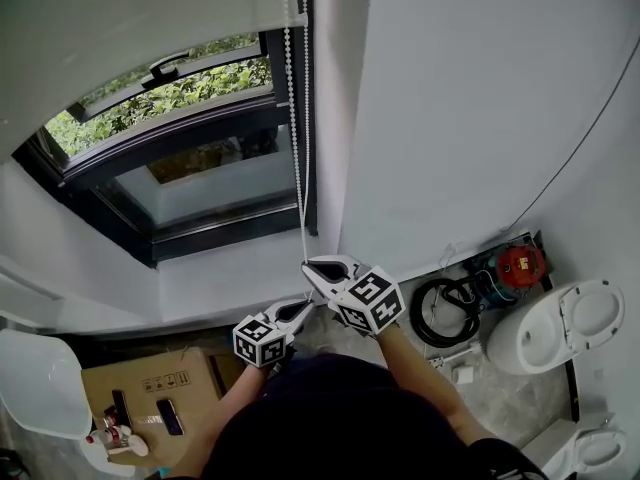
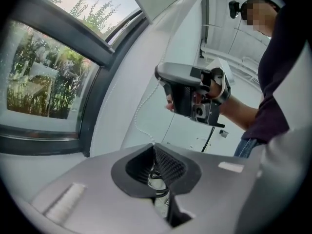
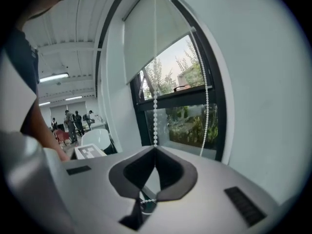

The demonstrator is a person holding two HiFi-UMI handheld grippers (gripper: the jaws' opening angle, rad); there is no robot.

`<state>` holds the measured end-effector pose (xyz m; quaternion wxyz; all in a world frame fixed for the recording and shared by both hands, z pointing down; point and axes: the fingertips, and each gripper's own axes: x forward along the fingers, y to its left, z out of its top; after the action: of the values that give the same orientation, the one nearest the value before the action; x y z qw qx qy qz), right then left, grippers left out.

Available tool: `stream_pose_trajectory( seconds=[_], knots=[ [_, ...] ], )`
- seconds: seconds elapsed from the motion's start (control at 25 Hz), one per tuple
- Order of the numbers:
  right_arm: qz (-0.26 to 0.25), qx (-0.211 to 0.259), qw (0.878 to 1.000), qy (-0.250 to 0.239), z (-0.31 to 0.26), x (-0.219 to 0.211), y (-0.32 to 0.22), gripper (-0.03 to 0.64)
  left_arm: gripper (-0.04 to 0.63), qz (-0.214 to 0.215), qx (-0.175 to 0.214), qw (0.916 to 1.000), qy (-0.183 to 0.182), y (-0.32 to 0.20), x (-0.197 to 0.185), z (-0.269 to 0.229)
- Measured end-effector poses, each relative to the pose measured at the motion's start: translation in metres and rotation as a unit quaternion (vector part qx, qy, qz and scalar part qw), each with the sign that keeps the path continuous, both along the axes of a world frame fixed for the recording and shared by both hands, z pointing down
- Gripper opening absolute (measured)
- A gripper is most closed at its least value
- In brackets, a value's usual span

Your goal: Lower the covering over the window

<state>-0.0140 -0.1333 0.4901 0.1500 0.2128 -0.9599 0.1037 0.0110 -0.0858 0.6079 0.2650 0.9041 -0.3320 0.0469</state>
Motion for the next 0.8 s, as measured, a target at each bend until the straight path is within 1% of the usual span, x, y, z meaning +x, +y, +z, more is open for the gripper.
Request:
stream_pose_trajectory(
  seconds=[0.12, 0.24, 0.36, 0.48, 0.64, 0.8],
  knots=[
    [-0.009, 0.007, 1.0, 0.026, 0.008, -0.003, 0.0, 0.014, 0.012, -0.011, 0.009, 0.9999, 0.005, -0.002, -0.007, -0.004],
    [0.001, 0.0, 1.0, 0.021, 0.011, 0.0, -0.006, 0.014, 0.014, -0.022, 0.018, 0.9992, 0.028, -0.006, -0.012, -0.01],
    [0.005, 0.003, 1.0, 0.026, 0.012, 0.0, -0.009, 0.014, 0.018, -0.031, 0.036, 0.9979, 0.044, -0.012, -0.02, -0.023],
    [0.007, 0.001, 1.0, 0.025, 0.014, 0.0, -0.009, 0.014, 0.094, -0.027, 0.055, 0.9963, 0.06, -0.014, -0.021, -0.04],
    [0.01, -0.001, 1.0, 0.02, 0.015, -0.001, -0.008, 0.014, 0.13, -0.021, 0.086, 0.9938, 0.068, -0.014, -0.026, -0.063],
    [0.014, -0.002, 1.0, 0.021, 0.018, -0.001, -0.013, 0.012, 0.146, -0.03, 0.113, 0.9902, 0.077, -0.02, -0.035, -0.086]
  ],
)
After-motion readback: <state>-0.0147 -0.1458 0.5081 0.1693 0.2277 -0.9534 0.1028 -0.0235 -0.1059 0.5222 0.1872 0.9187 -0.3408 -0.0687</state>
